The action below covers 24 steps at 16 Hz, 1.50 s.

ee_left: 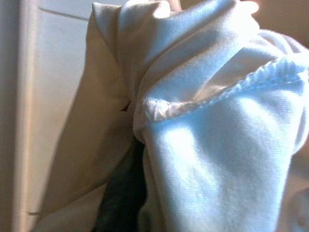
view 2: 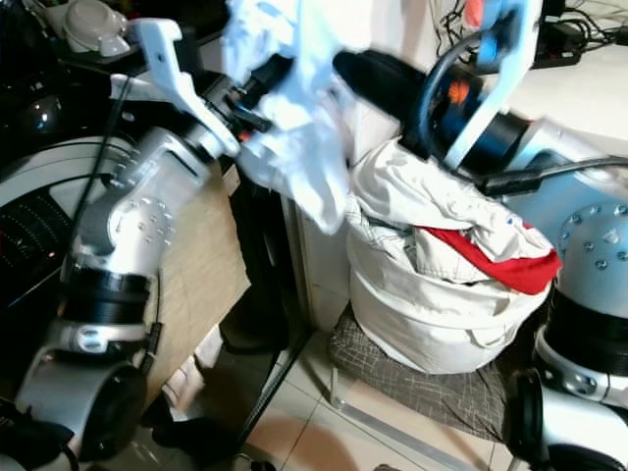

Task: Clothes washing

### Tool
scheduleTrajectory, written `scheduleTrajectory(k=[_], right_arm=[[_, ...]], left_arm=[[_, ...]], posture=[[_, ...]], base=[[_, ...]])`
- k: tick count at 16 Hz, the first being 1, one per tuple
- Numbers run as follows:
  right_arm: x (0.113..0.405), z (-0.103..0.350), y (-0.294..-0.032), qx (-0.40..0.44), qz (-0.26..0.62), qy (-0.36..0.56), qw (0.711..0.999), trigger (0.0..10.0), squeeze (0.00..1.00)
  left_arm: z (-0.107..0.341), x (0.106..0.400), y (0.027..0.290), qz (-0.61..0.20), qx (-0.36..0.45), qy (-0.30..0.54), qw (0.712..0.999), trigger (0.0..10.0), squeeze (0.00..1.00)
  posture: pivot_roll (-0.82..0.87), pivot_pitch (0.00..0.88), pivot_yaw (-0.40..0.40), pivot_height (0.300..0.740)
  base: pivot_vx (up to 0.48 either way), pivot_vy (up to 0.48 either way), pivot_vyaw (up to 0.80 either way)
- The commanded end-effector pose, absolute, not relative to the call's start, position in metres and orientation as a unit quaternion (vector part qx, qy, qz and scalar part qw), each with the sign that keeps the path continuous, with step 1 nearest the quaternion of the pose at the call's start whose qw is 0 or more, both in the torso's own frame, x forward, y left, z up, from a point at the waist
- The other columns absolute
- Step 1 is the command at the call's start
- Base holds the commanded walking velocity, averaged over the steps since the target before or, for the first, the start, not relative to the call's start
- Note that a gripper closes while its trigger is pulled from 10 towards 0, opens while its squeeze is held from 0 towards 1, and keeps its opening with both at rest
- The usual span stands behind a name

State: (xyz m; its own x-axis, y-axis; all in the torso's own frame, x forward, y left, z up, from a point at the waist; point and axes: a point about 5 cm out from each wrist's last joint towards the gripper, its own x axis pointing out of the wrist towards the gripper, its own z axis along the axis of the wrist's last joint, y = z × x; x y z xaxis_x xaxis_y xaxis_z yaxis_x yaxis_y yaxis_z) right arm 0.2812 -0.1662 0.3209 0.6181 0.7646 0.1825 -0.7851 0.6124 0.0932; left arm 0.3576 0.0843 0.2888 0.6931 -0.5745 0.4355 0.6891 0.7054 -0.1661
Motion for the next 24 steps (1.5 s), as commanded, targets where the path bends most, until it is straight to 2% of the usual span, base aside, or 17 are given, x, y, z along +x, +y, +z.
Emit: scheduleTrajectory(k=[1, 2, 3, 4, 5, 6, 9, 10, 11, 12, 13, 14, 15, 19, 24], right_arm=[[0.279, 0.315, -0.169, 0.035, 0.413, -0.053, 0.908, 10.0, 0.00], [0.279, 0.315, -0.169, 0.035, 0.413, -0.053, 0.908, 10.0, 0.00], [0.278, 0.312, -0.173, 0.027, 0.404, -0.050, 0.913, 10.0, 0.00], [0.276, 0.312, -0.175, 0.030, 0.400, -0.056, 0.914, 10.0, 0.00], [0.275, 0.313, -0.174, 0.031, 0.399, -0.059, 0.915, 10.0, 0.00], [0.275, 0.313, -0.171, 0.033, 0.396, -0.063, 0.915, 10.0, 0.00], [0.283, 0.308, -0.160, 0.032, 0.367, -0.058, 0.928, 10.0, 0.00], [0.284, 0.305, -0.147, 0.013, 0.371, -0.054, 0.927, 10.0, 0.00], [0.281, 0.303, -0.133, 0.000, 0.391, -0.054, 0.919, 10.0, 0.00], [0.267, 0.299, -0.111, -0.007, 0.461, -0.057, 0.885, 10.0, 0.00], [0.256, 0.293, -0.102, -0.021, 0.499, -0.044, 0.865, 10.0, 0.00], [0.257, 0.293, -0.102, -0.024, 0.495, -0.045, 0.867, 10.0, 0.00], [0.260, 0.295, -0.103, -0.023, 0.482, -0.053, 0.874, 10.0, 0.00], [0.257, 0.297, -0.102, -0.025, 0.480, -0.060, 0.875, 10.0, 0.00], [0.259, 0.296, -0.103, -0.025, 0.475, -0.056, 0.878, 10.0, 0.00]], left_arm=[[0.303, 0.372, 0.106, -0.268, -0.124, -0.198, 0.935, 0.0, 0.00], [0.303, 0.372, 0.106, -0.268, -0.124, -0.198, 0.935, 0.0, 0.00], [0.308, 0.387, 0.132, -0.163, -0.073, -0.200, 0.963, 0.0, 0.00], [0.317, 0.395, 0.157, -0.077, -0.015, -0.206, 0.975, 0.0, 0.00], [0.324, 0.399, 0.175, -0.013, 0.034, -0.209, 0.977, 0.0, 0.00], [0.331, 0.403, 0.198, 0.066, 0.116, -0.205, 0.970, 0.0, 0.00], [0.322, 0.409, 0.225, 0.133, 0.176, -0.137, 0.966, 0.0, 0.00], [0.310, 0.411, 0.238, 0.164, 0.179, -0.098, 0.965, 0.0, 0.00], [0.295, 0.411, 0.248, 0.180, 0.190, -0.052, 0.964, 3.8, 0.00], [0.268, 0.409, 0.263, 0.199, 0.176, 0.014, 0.964, 10.0, 0.00], [0.246, 0.405, 0.272, 0.210, 0.160, 0.049, 0.963, 10.0, 0.00], [0.237, 0.403, 0.274, 0.211, 0.147, 0.064, 0.964, 10.0, 0.00], [0.223, 0.399, 0.280, 0.222, 0.162, 0.088, 0.957, 10.0, 1.00], [0.212, 0.394, 0.288, 0.241, 0.145, 0.110, 0.953, 10.0, 1.00], [0.222, 0.393, 0.294, 0.252, 0.102, 0.093, 0.958, 10.0, 1.00]], posture=[[-0.16, 0.000, 0.141, 0.740], [-0.16, 0.000, 0.141, 0.740], [-0.16, 0.000, 0.144, 0.740], [-0.16, 0.000, 0.144, 0.740], [-0.16, 0.000, 0.145, 0.740], [-0.16, 0.000, 0.146, 0.740], [-0.17, 0.000, 0.155, 0.740], [-0.17, 0.000, 0.162, 0.740], [-0.17, 0.000, 0.162, 0.740], [-0.17, 0.000, 0.162, 0.740], [-0.16, 0.000, 0.159, 0.740], [-0.16, 0.000, 0.154, 0.740], [-0.17, 0.000, 0.155, 0.740], [-0.18, 0.000, 0.156, 0.740], [-0.17, 0.000, 0.147, 0.740]], base=[[0.000, 0.000, 0.00], [0.000, 0.000, 0.00], [0.000, 0.000, 0.00], [0.000, 0.000, 0.00], [0.000, 0.000, 0.00], [0.000, 0.000, 0.00], [0.000, 0.000, 0.00], [0.000, 0.000, 0.00], [0.000, 0.000, 0.00], [0.000, 0.000, 0.00], [0.000, 0.000, 0.00], [0.000, 0.000, 0.00], [0.000, 0.000, 0.00], [0.000, 0.000, 0.00], [0.000, 0.000, 0.00]])
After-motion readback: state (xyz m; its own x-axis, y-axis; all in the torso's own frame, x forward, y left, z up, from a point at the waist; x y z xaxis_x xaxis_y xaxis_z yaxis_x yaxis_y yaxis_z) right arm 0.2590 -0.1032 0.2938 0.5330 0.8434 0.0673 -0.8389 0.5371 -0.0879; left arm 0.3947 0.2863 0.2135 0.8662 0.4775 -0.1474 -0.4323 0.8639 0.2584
